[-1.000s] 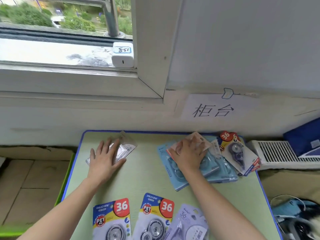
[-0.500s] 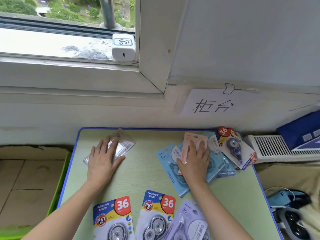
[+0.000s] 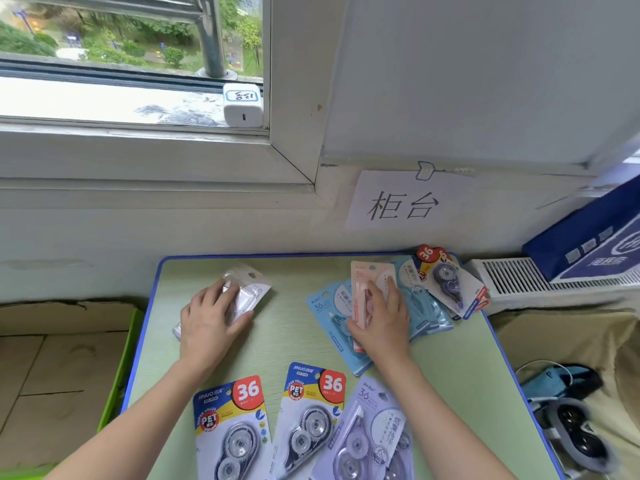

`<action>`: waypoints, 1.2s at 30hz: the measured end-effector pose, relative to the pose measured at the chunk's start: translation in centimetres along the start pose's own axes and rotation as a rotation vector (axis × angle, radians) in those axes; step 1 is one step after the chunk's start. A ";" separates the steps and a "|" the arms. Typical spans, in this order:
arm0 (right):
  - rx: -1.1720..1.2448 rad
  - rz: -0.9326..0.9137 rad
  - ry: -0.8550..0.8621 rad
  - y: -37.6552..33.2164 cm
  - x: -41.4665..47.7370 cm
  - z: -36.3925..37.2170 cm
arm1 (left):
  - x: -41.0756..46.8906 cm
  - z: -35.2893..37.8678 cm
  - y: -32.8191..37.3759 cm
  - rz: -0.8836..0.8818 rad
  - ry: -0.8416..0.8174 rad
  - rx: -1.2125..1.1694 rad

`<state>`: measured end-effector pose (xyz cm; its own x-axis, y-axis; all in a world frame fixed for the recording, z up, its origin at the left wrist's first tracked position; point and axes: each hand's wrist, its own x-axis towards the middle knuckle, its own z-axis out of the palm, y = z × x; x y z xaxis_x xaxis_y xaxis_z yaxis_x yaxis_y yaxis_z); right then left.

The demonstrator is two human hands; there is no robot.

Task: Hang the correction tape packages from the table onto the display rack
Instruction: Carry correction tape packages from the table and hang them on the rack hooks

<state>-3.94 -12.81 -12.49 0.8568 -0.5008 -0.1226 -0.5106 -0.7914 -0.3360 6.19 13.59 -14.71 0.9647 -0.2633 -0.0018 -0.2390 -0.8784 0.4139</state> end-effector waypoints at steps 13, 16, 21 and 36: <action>0.070 0.082 0.064 6.3 -10.8 -1.6 | -7.8 0.8 7.9 0.181 0.023 -0.069; 0.074 0.137 0.103 10.1 -14.3 -3.0 | -10.1 1.6 11.8 0.260 0.013 -0.070; 0.039 0.261 0.161 17.5 -22.3 -5.4 | -16.0 3.9 19.7 0.393 -0.008 -0.073; 0.163 0.849 0.465 38.8 -45.5 -9.6 | -37.1 14.8 46.0 1.068 -0.336 -0.117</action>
<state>-63.36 -24.10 -10.93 0.0785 -0.9968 -0.0147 -0.8978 -0.0642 -0.4357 -42.23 -22.99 -9.10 0.1886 -0.9678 0.1667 -0.8957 -0.0999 0.4333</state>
